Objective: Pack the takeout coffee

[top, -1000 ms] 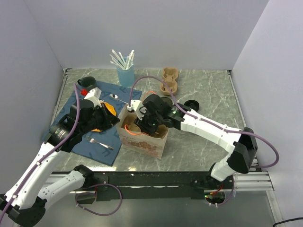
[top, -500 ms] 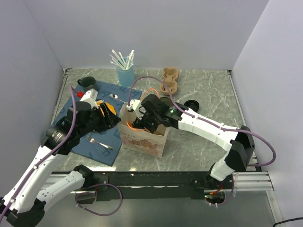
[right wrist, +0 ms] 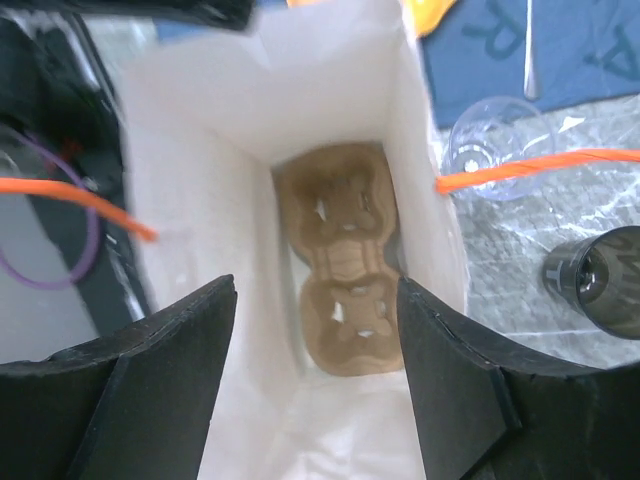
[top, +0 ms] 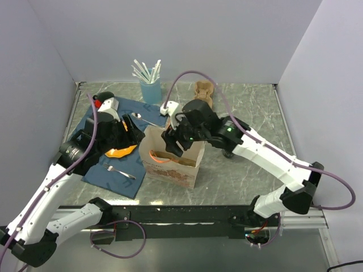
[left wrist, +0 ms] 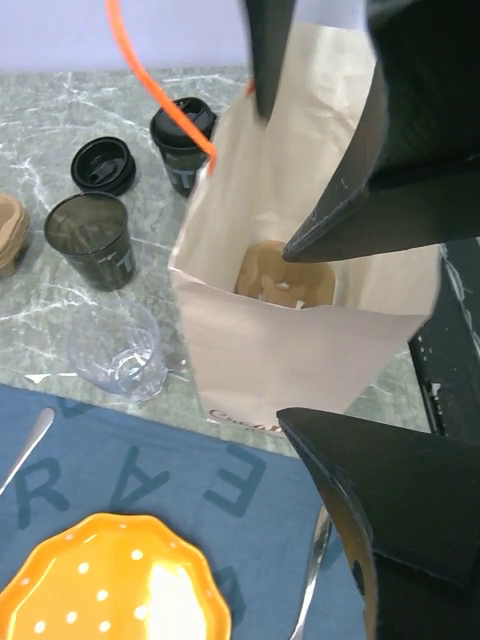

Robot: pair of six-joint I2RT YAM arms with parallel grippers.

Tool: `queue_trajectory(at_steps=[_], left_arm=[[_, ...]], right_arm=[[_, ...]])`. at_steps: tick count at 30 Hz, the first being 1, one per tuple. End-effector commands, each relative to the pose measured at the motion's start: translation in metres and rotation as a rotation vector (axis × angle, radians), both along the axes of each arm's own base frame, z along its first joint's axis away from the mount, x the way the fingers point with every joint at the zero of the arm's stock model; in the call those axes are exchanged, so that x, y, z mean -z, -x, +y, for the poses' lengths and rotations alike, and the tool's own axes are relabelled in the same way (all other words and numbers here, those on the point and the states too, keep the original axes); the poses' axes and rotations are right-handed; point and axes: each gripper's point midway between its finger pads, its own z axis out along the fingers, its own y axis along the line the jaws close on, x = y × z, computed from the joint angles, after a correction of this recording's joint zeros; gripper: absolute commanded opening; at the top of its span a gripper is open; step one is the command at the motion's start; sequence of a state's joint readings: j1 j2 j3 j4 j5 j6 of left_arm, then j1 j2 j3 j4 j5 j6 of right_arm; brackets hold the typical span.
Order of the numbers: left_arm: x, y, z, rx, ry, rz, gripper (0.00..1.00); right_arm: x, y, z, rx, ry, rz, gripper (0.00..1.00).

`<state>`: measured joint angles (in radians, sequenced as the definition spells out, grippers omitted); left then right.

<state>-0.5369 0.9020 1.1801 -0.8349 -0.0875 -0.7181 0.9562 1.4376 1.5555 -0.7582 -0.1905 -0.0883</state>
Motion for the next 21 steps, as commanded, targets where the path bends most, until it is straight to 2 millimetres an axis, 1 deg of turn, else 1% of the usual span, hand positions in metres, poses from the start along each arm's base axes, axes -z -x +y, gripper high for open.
queue_trajectory(at_steps=[1,2,3,5,6,8,9,11,12,13,14,15,16,17,18,19,21], left_arm=[[-0.022,-0.017,-0.004,0.011,-0.019,-0.076,0.64],[-0.019,-0.019,-0.006,0.021,-0.028,-0.067,0.63],[-0.018,-0.021,-0.008,0.037,-0.041,-0.073,0.62],[-0.019,-0.023,-0.013,0.066,-0.041,-0.081,0.56],[-0.017,-0.024,-0.015,0.08,-0.052,-0.081,0.51],[-0.016,-0.026,-0.017,0.094,-0.055,-0.085,0.5],[-0.014,-0.027,-0.017,0.098,-0.065,-0.088,0.5],[-0.012,-0.032,-0.017,0.093,-0.077,-0.095,0.45],[-0.012,-0.033,-0.018,0.096,-0.078,-0.1,0.36],[-0.016,-0.034,-0.019,0.1,-0.072,-0.11,0.31],[-0.016,-0.033,-0.026,0.132,-0.055,-0.101,0.25],[-0.018,-0.033,-0.028,0.138,-0.049,-0.093,0.14],[-0.022,-0.032,-0.032,0.155,-0.037,-0.09,0.11],[-0.015,-0.029,-0.034,0.163,-0.04,-0.049,0.08],[-0.016,-0.026,-0.038,0.174,-0.009,-0.032,0.05],[-0.013,-0.022,-0.04,0.179,0.004,-0.016,0.04],[-0.015,-0.015,-0.041,0.16,0.051,0.006,0.02]], right_arm=[[-0.066,0.008,-0.009,0.092,-0.17,-0.014,0.73],[-0.072,0.008,-0.01,0.125,-0.195,0.001,0.73],[-0.084,0.008,-0.013,0.145,-0.226,-0.007,0.73],[-0.096,0.009,-0.016,0.18,-0.274,0.005,0.74],[-0.105,0.008,-0.02,0.207,-0.306,-0.005,0.74],[-0.111,0.006,-0.025,0.274,-0.339,0.023,0.75],[-0.114,0.006,-0.033,0.309,-0.336,0.034,0.76],[-0.113,0.002,-0.045,0.386,-0.317,0.047,0.78],[-0.114,0.004,-0.055,0.414,-0.294,0.05,0.81],[-0.115,-0.002,-0.065,0.472,-0.282,0.026,0.83],[-0.118,-0.003,-0.075,0.515,-0.288,0.021,0.85],[-0.116,-0.005,-0.082,0.55,-0.273,0.016,0.86],[-0.11,-0.006,-0.094,0.595,-0.241,0.008,0.87],[-0.111,-0.012,-0.109,0.663,-0.226,-0.023,0.87],[-0.11,-0.014,-0.117,0.697,-0.214,-0.036,0.9],[-0.107,-0.015,-0.125,0.72,-0.196,-0.043,0.91],[-0.106,-0.022,-0.144,0.785,-0.189,-0.054,0.96]])
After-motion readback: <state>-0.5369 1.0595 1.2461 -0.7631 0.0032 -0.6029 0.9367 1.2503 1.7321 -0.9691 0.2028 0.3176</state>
